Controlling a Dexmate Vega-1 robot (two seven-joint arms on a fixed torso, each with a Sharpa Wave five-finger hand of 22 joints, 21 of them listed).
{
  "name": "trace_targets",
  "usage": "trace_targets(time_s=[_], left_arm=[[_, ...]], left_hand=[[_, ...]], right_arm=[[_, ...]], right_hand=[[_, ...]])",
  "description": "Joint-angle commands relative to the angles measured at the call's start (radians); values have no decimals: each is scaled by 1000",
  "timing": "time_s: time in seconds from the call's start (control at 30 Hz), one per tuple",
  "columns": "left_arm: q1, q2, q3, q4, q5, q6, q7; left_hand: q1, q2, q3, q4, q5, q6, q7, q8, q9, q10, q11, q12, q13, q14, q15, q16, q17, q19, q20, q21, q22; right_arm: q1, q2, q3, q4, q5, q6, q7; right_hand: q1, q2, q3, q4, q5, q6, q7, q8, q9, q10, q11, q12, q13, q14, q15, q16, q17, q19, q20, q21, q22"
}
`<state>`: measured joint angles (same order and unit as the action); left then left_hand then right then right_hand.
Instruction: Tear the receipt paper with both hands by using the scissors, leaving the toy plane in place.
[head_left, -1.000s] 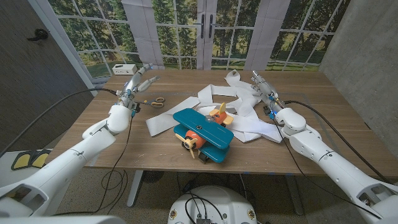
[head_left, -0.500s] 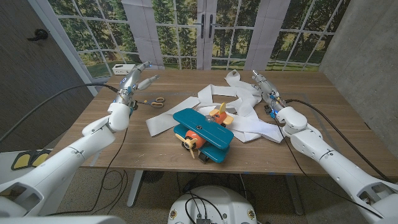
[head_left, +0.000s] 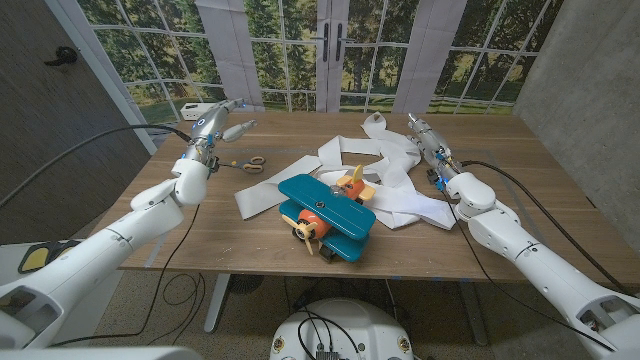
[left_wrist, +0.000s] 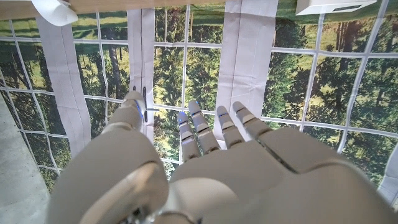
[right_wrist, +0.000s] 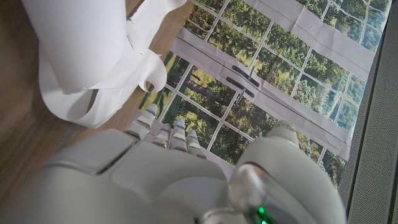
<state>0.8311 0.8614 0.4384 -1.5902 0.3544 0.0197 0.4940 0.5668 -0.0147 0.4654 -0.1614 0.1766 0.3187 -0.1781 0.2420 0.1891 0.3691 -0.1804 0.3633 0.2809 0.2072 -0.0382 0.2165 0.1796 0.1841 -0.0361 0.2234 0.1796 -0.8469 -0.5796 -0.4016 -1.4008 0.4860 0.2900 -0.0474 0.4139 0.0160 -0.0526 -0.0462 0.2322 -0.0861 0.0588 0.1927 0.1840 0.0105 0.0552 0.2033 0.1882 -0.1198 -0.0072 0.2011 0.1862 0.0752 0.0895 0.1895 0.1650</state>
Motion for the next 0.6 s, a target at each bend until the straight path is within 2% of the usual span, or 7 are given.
trace_targets(time_s=[0.03,0.33,0.5,0.6], left_arm=[[-5,37,4,-33,24,23,-33],[8,80,-6,-81,29,58,-91],[1,105,-6,-111,44,83,-135],[-8,127,0,-155,65,142,-200]], left_hand=[[19,4,-5,-2,6,11,0,-7,5,14,-3,8,9,5,-140,4,7,-6,5,-3,5],[44,13,-3,-4,15,-24,-3,-25,6,17,-19,8,31,-21,-126,-5,9,-54,40,-23,5],[98,48,27,-13,39,-54,-1,-35,8,31,-30,13,56,-37,-112,-9,9,-68,55,-26,3],[137,64,58,-15,72,-96,3,-46,8,36,-28,15,81,-54,-104,-11,12,-86,70,-30,1]], right_arm=[[-6,-6,7,-2,10,-5,1],[-7,-9,8,2,14,-3,10],[-7,-10,8,5,19,-3,17],[-7,-10,8,7,20,-2,19]], right_hand=[[16,0,1,-10,-2,-11,2,3,2,-2,-1,-2,4,-6,2,-5,2,0,-2,-4,2],[21,1,2,-14,-2,-11,2,2,2,-5,0,-3,4,-7,2,-6,2,-1,1,-5,2],[24,1,3,-15,-3,-12,2,2,2,-6,0,-3,4,-7,3,-6,2,-3,2,-5,2],[26,2,4,-17,-3,-12,2,2,2,-5,1,-3,5,-8,3,-6,2,-4,3,-5,2]])
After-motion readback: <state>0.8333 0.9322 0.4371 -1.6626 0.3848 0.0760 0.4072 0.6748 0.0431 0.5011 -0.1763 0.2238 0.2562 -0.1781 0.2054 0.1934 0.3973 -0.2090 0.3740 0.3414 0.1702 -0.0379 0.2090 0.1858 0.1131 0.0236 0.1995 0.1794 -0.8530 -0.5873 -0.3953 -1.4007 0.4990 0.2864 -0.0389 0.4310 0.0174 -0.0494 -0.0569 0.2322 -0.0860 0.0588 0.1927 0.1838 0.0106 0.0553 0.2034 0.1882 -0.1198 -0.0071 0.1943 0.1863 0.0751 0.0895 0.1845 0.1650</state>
